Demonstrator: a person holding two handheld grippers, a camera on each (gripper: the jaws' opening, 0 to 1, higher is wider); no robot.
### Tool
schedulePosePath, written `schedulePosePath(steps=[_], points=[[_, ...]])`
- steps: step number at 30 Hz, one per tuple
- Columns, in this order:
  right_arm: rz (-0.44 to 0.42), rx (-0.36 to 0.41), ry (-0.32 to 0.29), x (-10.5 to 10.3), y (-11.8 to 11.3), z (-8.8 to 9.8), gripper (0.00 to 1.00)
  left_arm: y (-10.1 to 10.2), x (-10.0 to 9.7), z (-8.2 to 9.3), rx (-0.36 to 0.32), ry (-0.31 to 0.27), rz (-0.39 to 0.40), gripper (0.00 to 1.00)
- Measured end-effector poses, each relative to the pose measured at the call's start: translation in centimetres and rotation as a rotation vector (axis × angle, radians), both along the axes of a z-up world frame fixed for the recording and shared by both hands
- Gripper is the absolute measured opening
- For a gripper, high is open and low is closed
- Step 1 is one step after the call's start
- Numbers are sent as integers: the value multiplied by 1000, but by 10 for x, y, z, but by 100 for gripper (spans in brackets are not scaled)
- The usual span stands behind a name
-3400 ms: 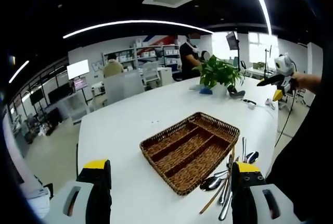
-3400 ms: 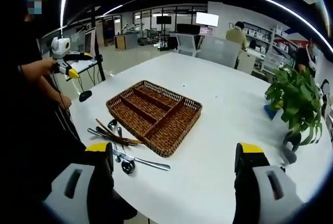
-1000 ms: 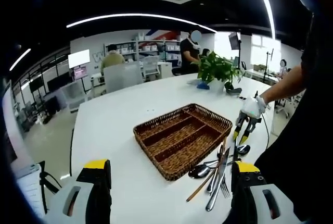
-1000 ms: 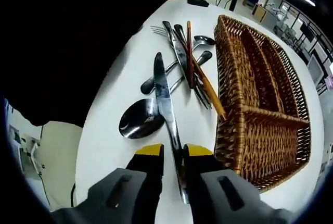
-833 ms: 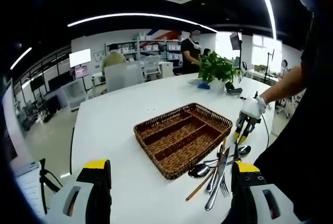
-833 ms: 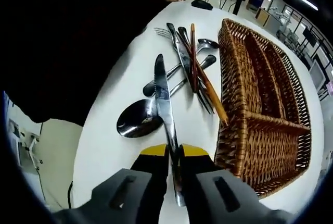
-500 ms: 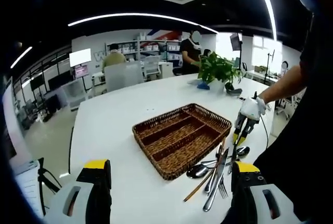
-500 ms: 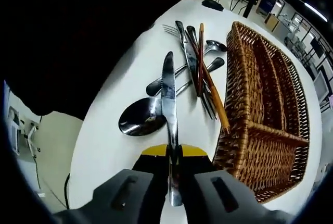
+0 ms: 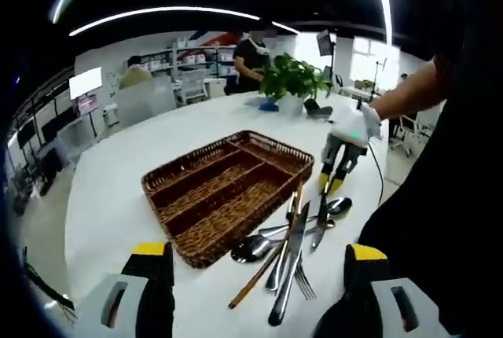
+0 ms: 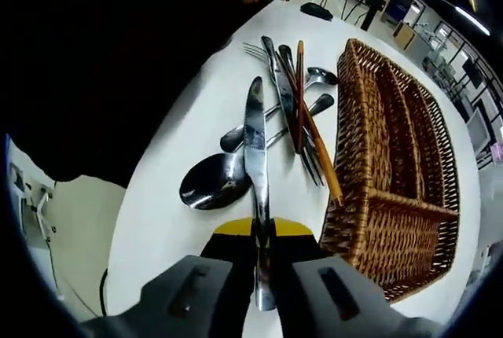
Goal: Arrange the knives, forks, and spoons in their matching storage slots by inserting each utensil handle-first until every utensil is classified and aligned in the correct compartment
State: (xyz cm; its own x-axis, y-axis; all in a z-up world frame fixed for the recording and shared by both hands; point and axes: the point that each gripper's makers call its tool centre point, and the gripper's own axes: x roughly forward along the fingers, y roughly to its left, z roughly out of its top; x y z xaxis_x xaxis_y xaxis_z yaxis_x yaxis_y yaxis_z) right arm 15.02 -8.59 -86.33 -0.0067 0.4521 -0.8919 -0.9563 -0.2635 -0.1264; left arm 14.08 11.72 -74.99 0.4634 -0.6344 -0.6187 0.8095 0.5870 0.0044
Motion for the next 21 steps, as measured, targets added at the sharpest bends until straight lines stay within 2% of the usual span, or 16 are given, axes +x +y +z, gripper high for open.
schedulePosePath(steps=[1,2,4,6,7,10,11,13,16,18,21], points=[[-4,4,6,-1,1,0,3,-9,-1,-4,-3,5,-17,78],[-7,6,7,-1,1,0,3,-20,1,-11,-19,6,-14,79],[-12,10,14,-3,2,0,3,-41,-8,-25,-20,24,-91,78],[-12,10,10,-4,2,1,3,-51,-14,-40,15,37,-138,68],[-12,15,9,-5,2,3,3,-57,-20,-50,31,65,-168,65],[-30,35,13,-5,4,9,3,-70,-24,-67,25,88,-179,59],[-43,45,17,-4,5,12,3,-74,-28,-70,3,118,-192,55],[-61,66,21,-3,8,18,3,-78,-26,-73,-7,133,-188,49],[-70,83,19,-5,12,23,3,-81,-23,-64,-23,106,-181,42],[-68,100,19,-8,17,27,3,-81,-22,-61,-39,116,-180,36],[-67,114,22,-10,23,30,3,-80,-23,-63,-11,103,-206,35]])
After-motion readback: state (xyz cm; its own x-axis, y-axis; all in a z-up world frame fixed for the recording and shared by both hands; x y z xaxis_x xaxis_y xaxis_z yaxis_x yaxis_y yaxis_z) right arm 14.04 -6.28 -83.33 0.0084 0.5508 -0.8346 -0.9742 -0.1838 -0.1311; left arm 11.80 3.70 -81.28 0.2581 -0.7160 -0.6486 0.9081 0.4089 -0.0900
